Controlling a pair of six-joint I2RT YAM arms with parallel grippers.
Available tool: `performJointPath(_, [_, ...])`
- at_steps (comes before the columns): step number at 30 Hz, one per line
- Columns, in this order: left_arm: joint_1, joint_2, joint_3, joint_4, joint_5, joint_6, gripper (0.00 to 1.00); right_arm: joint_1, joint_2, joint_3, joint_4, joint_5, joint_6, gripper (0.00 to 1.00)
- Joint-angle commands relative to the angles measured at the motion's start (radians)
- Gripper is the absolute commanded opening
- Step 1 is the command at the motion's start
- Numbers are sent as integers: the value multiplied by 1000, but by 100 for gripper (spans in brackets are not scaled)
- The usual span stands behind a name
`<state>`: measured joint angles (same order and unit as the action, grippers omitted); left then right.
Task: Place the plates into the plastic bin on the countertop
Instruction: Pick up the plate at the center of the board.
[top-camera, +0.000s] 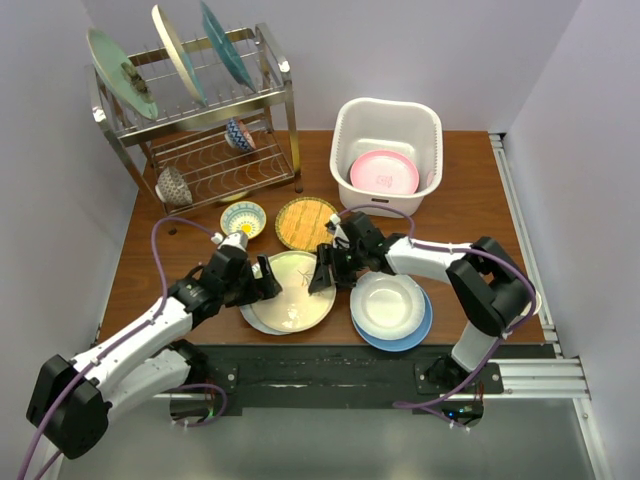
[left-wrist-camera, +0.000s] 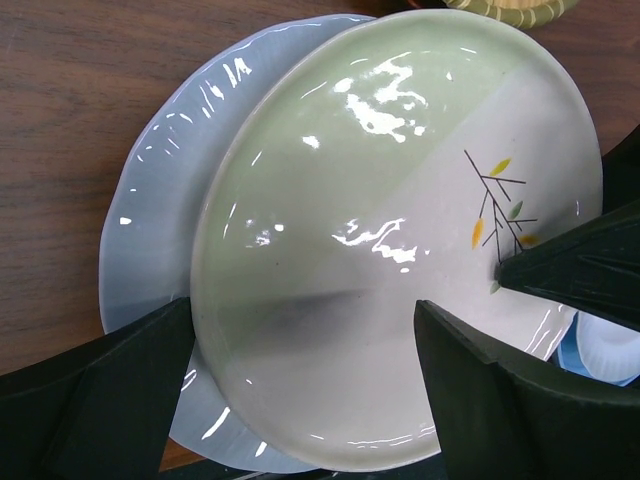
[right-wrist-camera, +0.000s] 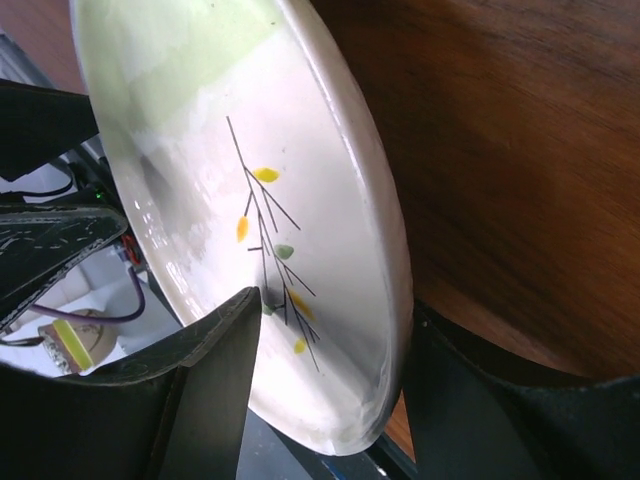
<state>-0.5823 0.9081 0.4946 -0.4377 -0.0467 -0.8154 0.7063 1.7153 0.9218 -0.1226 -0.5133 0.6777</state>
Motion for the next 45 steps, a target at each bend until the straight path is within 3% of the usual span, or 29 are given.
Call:
performJointPath(1, [4,5,-7,63,38,10,94,-13,-51,-15,55,-57,19,57])
performJointPath(23, [4,41,-2,90,42,19,94,-31,-132,2,38,-119,26,54])
performJointPath(26, [4,41,-2,96,42,21,94,-30,-129,-3,58,-129,39,49])
performJointPath(27, [4,43,-2,99,42,21,94,-31,-126,-6,67,-137,40,40])
performJointPath(34, [4,37,-10,105,67,21,94,-30,-121,-12,86,-148,52,6])
performJointPath(37, [4,28,-13,105,64,22,94,-31,-126,-15,84,-142,52,0])
performJointPath(45, [6,-12,-10,111,64,28,95,-34,-143,-15,67,-131,45,0])
